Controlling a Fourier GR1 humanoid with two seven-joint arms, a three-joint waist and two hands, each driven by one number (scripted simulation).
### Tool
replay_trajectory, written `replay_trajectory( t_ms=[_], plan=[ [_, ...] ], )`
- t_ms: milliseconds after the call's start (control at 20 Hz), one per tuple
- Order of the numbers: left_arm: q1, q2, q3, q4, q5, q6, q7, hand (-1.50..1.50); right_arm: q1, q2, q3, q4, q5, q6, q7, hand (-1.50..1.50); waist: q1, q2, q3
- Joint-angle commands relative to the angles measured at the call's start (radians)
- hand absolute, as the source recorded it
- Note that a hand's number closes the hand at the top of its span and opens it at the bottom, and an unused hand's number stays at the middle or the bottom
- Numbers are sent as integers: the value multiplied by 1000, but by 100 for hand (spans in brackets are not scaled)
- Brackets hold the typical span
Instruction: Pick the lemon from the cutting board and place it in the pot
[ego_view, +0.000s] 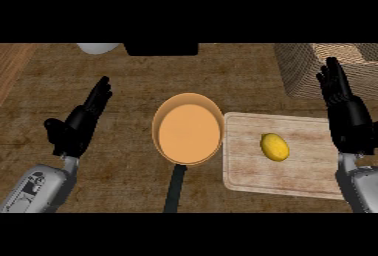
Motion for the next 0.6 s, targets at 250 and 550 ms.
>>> replay_trajectory(
  t_ms=[250, 550],
  plan=[
    [114, -17, -74, 52, 14, -88, 72, 0, 85, -61, 255, 39, -14, 371, 31, 150, 29, 9, -4],
    [171, -51, -93, 56, 19, -82, 73, 0, 199, 85, 91, -37, 187, -107, -447, -150, -12, -1, 0]
  ],
)
